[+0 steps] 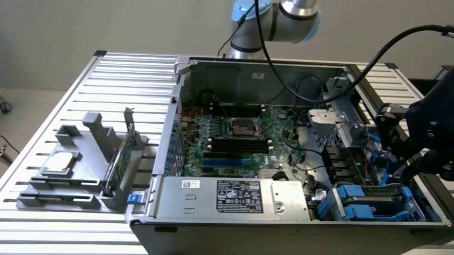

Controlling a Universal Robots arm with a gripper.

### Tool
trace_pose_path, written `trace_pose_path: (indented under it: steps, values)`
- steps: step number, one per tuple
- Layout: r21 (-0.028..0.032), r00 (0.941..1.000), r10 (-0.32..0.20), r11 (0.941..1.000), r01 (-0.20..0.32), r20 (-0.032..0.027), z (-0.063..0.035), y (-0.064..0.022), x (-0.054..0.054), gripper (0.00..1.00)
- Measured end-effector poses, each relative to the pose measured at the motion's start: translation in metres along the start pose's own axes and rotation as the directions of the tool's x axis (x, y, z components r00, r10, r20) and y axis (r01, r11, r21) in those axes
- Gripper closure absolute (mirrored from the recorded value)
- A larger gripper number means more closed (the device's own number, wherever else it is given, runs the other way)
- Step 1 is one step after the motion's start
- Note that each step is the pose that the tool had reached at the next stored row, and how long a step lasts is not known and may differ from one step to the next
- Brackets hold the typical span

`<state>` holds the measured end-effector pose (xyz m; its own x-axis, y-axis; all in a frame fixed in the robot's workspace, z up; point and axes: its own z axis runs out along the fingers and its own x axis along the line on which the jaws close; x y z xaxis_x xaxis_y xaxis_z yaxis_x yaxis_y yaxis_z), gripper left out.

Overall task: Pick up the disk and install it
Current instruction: 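Insert the first disk wire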

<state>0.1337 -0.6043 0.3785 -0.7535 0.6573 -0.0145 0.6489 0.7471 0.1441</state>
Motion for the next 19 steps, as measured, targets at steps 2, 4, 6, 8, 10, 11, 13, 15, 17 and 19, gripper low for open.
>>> trace_pose_path:
  steps: [2,4,6,8,10,11,13,15,17,19]
  values:
    - [-0.0022,0.9995,0.032,0.9995,-0.032,0.0023,0.001,-0.0002,0.0,0.75]
    - [-0.0049,0.9979,0.065,0.9979,-0.065,0.0041,0.0023,-0.0004,0.0,0.75]
    - [-0.0078,0.9955,0.094,0.9955,-0.094,0.0054,0.0038,-0.0006,0.0,0.75]
    - [-0.0109,0.9924,0.123,0.9924,-0.123,0.0063,0.0053,-0.0008,0.0,0.75]
    - [-0.0142,0.9882,0.153,0.9882,-0.153,0.007,0.0069,-0.001,0.0,0.75]
    - [-0.016,0.986,0.167,0.9859,-0.166,0.0071,0.0077,-0.0011,0.0,0.75]
    - [-0.0199,0.9815,0.191,0.9814,-0.191,0.0062,0.0094,-0.0014,0.0,0.75]
    - [-0.0241,0.9775,0.211,0.9772,-0.211,0.0038,0.0108,-0.0013,0.0,0.75]
    - [-0.0289,0.9747,0.224,0.9743,-0.224,-0.0005,0.0122,-0.0005,-0.001,0.75]
    - [-0.0331,0.9725,0.233,0.9719,-0.233,-0.0048,0.0136,0.001,-0.003,0.75]
